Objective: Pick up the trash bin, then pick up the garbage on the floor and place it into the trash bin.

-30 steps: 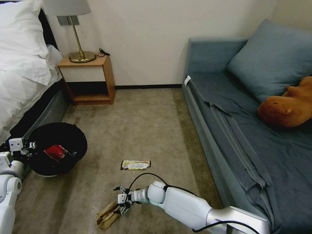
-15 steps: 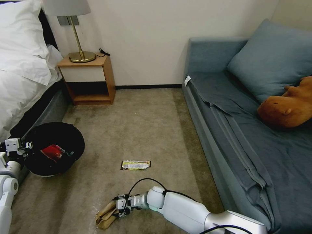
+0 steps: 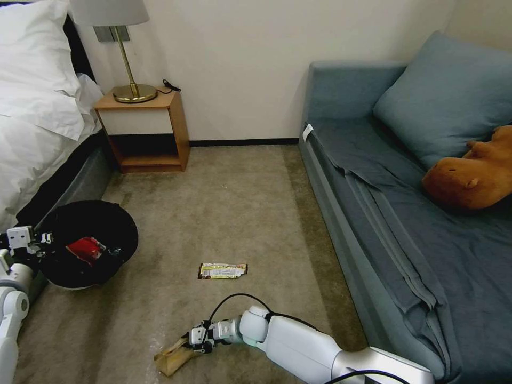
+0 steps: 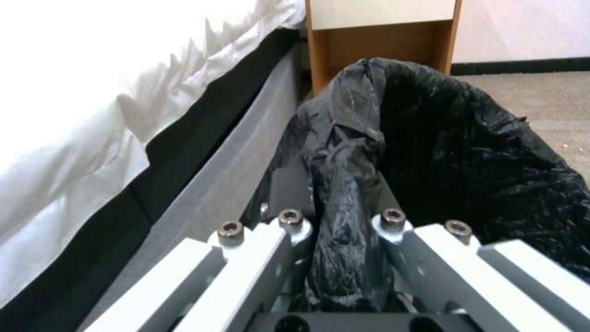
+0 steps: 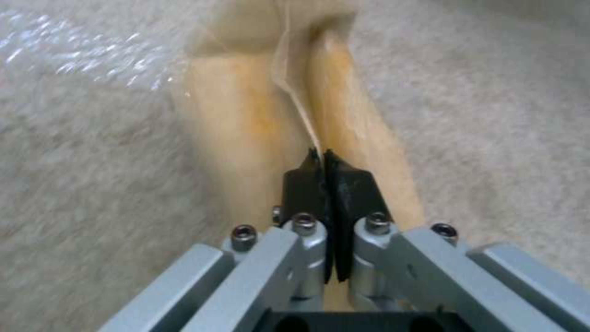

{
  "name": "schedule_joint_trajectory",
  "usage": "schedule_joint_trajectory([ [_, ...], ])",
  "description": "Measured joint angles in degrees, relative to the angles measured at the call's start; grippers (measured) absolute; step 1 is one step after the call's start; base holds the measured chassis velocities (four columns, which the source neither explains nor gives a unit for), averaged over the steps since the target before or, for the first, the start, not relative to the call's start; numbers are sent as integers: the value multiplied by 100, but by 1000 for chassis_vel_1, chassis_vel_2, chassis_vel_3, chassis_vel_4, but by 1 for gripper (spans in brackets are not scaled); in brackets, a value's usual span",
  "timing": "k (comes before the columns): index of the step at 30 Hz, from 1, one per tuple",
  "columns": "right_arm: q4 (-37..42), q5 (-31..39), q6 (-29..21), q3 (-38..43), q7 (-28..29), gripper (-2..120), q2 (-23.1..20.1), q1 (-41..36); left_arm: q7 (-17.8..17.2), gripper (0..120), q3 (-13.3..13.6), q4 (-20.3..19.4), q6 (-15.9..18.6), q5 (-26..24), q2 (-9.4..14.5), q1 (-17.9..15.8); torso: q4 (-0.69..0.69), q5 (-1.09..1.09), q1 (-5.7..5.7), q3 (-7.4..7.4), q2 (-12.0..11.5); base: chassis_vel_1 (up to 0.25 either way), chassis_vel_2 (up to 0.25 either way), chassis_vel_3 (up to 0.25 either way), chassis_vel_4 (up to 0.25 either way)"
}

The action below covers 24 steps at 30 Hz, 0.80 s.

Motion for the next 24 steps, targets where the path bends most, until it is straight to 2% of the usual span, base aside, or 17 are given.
schedule_joint_trajectory([
  [8, 85, 49, 24, 321, -24, 0, 1, 45, 15, 6, 2, 11, -21, 2, -36, 34, 1, 0, 0, 0, 0, 0, 0, 0, 0],
  [24, 792, 683, -75, 1412, -9, 0, -382, 518, 34, 6, 44, 56, -66, -9, -61, 64, 0, 0, 0, 0, 0, 0, 0, 0, 0],
])
